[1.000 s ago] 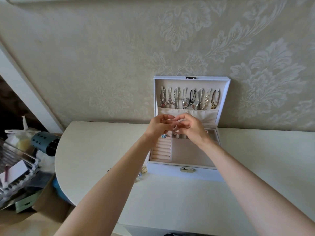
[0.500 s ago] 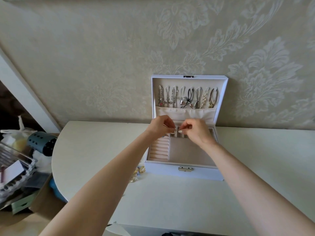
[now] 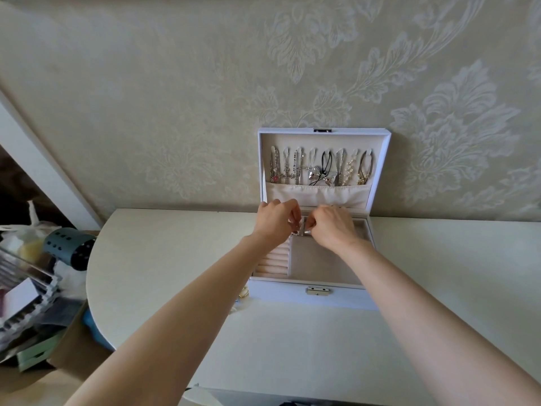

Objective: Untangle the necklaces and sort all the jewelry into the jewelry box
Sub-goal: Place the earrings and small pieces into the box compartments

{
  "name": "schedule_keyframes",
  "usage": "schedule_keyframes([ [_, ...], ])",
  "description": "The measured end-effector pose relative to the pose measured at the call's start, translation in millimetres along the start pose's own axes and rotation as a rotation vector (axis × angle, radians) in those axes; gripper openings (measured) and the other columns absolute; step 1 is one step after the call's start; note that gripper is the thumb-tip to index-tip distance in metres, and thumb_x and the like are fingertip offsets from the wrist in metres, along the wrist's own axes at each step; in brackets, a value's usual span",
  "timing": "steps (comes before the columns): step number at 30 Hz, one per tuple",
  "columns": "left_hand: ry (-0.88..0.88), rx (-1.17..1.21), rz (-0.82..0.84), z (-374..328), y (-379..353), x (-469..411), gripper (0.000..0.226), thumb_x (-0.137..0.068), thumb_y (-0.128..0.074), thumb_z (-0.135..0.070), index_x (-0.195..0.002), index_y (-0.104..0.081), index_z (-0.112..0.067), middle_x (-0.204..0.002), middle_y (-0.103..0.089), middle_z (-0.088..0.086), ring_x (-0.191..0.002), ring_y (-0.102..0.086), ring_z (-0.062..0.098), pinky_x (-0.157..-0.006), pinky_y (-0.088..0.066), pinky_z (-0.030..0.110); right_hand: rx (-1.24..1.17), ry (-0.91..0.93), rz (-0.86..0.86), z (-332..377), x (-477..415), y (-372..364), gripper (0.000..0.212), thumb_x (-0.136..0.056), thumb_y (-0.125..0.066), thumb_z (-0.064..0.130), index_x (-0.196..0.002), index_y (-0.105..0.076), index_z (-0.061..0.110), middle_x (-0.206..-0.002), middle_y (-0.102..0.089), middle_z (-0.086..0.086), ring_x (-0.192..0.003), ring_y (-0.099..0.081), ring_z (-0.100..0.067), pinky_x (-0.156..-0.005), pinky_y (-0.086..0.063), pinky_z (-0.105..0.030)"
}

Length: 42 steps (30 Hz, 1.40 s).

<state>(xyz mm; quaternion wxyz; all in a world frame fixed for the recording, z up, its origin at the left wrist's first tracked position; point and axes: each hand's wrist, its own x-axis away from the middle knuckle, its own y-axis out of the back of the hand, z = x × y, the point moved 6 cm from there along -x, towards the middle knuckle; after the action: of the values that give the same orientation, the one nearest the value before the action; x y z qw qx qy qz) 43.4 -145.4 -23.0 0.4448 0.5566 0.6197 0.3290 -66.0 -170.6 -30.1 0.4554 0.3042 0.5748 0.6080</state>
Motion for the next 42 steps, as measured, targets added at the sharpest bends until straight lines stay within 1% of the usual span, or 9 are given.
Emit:
schedule_keyframes([
  [5,-0.054,-0.062,-0.047,-2,-1,2,0.020,-0.080,-0.068,-0.010,-0.097,-0.061,-0.018,-0.097,-0.068,-0.006,-0.101,-0.051,0.020,-0.075,-0.029,0.028,0.047,0.017,0.013,1,0,-2,0.020,-0.089,-0.054,0.014,-0.103,-0.066,0.009,-0.106,-0.061,-0.007,-0.099,-0.056,-0.026,-0.086,-0.041,-0.035],
  [9,-0.065,-0.113,-0.099,-2,-2,6,0.016,-0.082,-0.065,-0.013,-0.098,-0.061,-0.016,-0.100,-0.068,-0.004,-0.100,-0.051,0.022,-0.075,-0.028,0.028,0.045,0.017,0.016,2,0,-3,0.022,-0.089,-0.055,0.016,-0.107,-0.065,0.008,-0.108,-0.061,-0.007,-0.102,-0.055,-0.026,-0.089,-0.041,-0.035],
  [12,-0.060,-0.103,-0.121,-1,-5,7,0.018,-0.084,-0.060,-0.008,-0.100,-0.061,-0.016,-0.096,-0.070,-0.002,-0.099,-0.053,0.023,-0.077,-0.029,0.030,0.038,0.013,0.017,2,2,-4,0.022,-0.089,-0.056,0.015,-0.107,-0.065,0.008,-0.109,-0.060,-0.007,-0.103,-0.054,-0.026,-0.091,-0.041,-0.036],
  [19,-0.036,-0.043,-0.130,3,-4,7,0.018,-0.083,-0.063,-0.010,-0.099,-0.062,-0.017,-0.093,-0.072,-0.004,-0.099,-0.055,0.021,-0.081,-0.033,0.030,0.015,0.002,-0.002,-2,1,-4,0.020,-0.089,-0.055,0.015,-0.104,-0.067,0.010,-0.107,-0.059,-0.005,-0.102,-0.053,-0.025,-0.086,-0.040,-0.034],
  [23,-0.047,-0.070,-0.107,4,-4,9,0.023,-0.082,-0.068,-0.013,-0.102,-0.060,-0.020,-0.098,-0.071,-0.008,-0.102,-0.051,0.019,-0.078,-0.029,0.028,-0.004,0.007,0.009,-2,2,-3,0.020,-0.086,-0.053,0.012,-0.101,-0.067,0.011,-0.107,-0.059,-0.005,-0.102,-0.053,-0.025,-0.086,-0.040,-0.034],
  [28,-0.082,-0.111,-0.106,-1,-7,8,0.028,-0.080,-0.064,-0.007,-0.105,-0.059,-0.019,-0.096,-0.071,-0.005,-0.101,-0.052,0.021,-0.078,-0.027,0.028,-0.042,0.010,0.010,-2,3,0,0.025,-0.084,-0.050,0.007,-0.104,-0.065,0.011,-0.111,-0.060,-0.006,-0.104,-0.053,-0.027,-0.085,-0.038,-0.035],
  [31,-0.073,-0.080,-0.125,0,-8,10,0.026,-0.083,-0.062,-0.009,-0.108,-0.059,-0.018,-0.097,-0.071,-0.003,-0.102,-0.053,0.021,-0.078,-0.027,0.028,-0.058,0.005,0.020,-4,3,0,0.028,-0.081,-0.048,0.006,-0.103,-0.064,0.011,-0.112,-0.060,-0.007,-0.104,-0.052,-0.028,-0.085,-0.039,-0.036],
  [36,-0.067,-0.058,-0.167,1,-3,14,0.028,-0.083,-0.064,-0.009,-0.109,-0.059,-0.016,-0.097,-0.071,-0.005,-0.102,-0.053,0.021,-0.077,-0.029,0.028,-0.009,0.028,0.044,-2,4,-4,0.028,-0.086,-0.048,0.008,-0.109,-0.063,0.011,-0.116,-0.058,-0.008,-0.109,-0.051,-0.027,-0.089,-0.038,-0.036],
  [42,-0.067,-0.045,-0.158,2,-4,16,0.022,-0.085,-0.061,-0.010,-0.106,-0.061,-0.017,-0.095,-0.072,-0.005,-0.101,-0.053,0.019,-0.075,-0.027,0.027,-0.008,0.016,-0.001,1,5,-4,0.024,-0.087,-0.051,0.009,-0.108,-0.064,0.010,-0.111,-0.059,-0.007,-0.107,-0.052,-0.026,-0.090,-0.039,-0.036],
])
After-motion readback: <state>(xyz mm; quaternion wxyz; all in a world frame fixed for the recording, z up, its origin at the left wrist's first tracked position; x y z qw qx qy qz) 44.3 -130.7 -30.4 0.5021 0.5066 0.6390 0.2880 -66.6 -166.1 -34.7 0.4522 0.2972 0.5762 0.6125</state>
